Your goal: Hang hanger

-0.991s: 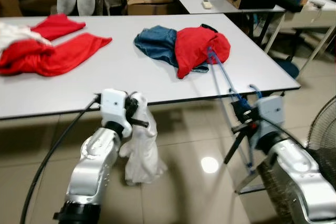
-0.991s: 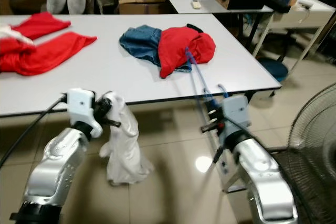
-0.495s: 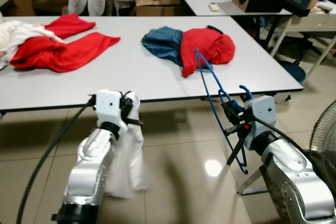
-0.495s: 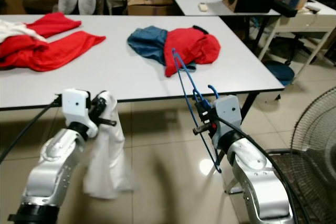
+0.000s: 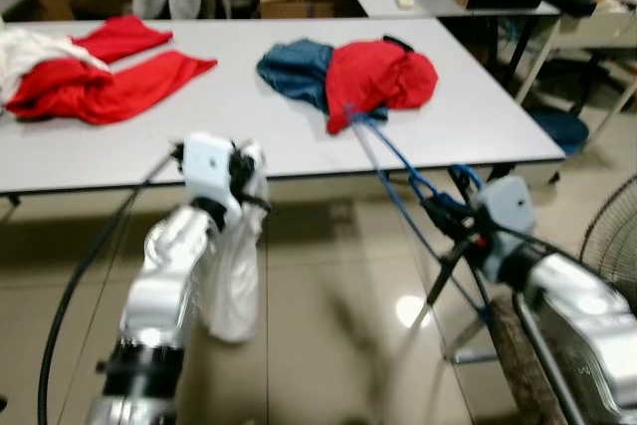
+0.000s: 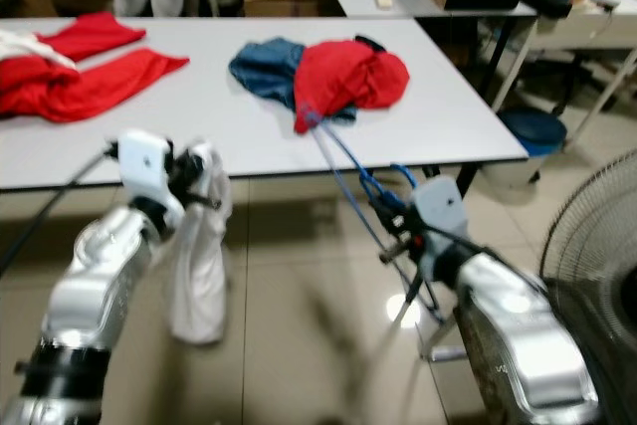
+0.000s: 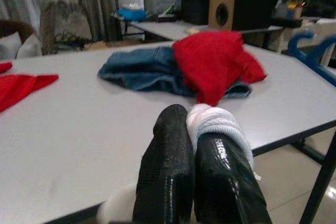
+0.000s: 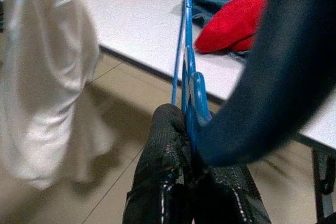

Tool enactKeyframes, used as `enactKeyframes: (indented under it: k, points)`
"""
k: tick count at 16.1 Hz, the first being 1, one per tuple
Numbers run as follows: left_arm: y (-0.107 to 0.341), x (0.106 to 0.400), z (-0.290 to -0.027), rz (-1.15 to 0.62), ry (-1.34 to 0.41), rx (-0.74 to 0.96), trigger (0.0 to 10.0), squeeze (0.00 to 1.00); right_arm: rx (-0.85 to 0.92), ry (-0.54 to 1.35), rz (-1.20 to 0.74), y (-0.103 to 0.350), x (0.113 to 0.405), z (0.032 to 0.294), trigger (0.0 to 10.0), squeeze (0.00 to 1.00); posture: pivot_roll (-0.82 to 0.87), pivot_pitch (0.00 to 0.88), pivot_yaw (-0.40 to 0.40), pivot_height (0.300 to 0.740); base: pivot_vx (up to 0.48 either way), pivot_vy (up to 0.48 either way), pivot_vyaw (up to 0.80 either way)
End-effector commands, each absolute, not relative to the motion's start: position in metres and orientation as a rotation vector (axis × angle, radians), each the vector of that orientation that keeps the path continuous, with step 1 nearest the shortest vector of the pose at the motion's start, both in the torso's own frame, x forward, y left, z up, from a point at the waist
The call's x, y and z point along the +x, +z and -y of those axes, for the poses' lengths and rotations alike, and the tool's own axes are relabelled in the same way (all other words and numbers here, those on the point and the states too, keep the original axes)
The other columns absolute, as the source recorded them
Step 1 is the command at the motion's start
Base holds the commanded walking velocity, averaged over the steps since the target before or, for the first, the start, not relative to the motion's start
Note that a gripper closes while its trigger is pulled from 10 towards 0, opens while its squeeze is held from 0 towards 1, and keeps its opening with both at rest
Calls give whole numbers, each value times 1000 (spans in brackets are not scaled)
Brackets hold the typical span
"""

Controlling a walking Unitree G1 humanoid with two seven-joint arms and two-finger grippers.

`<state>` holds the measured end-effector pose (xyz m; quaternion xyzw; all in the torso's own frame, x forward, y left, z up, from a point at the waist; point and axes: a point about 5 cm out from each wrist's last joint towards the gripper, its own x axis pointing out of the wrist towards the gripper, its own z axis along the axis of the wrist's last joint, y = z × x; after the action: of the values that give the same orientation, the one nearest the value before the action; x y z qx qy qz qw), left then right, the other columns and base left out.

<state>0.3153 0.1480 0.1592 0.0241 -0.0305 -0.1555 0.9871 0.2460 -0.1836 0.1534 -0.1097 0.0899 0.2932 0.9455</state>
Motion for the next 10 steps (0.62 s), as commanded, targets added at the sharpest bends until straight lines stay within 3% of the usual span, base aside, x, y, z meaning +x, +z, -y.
enactKeyframes:
  k: [1,5,10]
  points:
    - [169,322,-145,79,-346,37,10000,0,-240,729,-184,165,237,178,10000,0,-190,0,8,740,0,0,0]
    - [186,341,-152,93,-349,36,10000,0,-309,932,-296,175,219,184,10000,0,-188,0,11,740,223,0,0]
    - [199,357,-151,100,-376,45,10000,0,-340,965,-312,181,221,185,10000,0,-194,0,22,740,340,0,0]
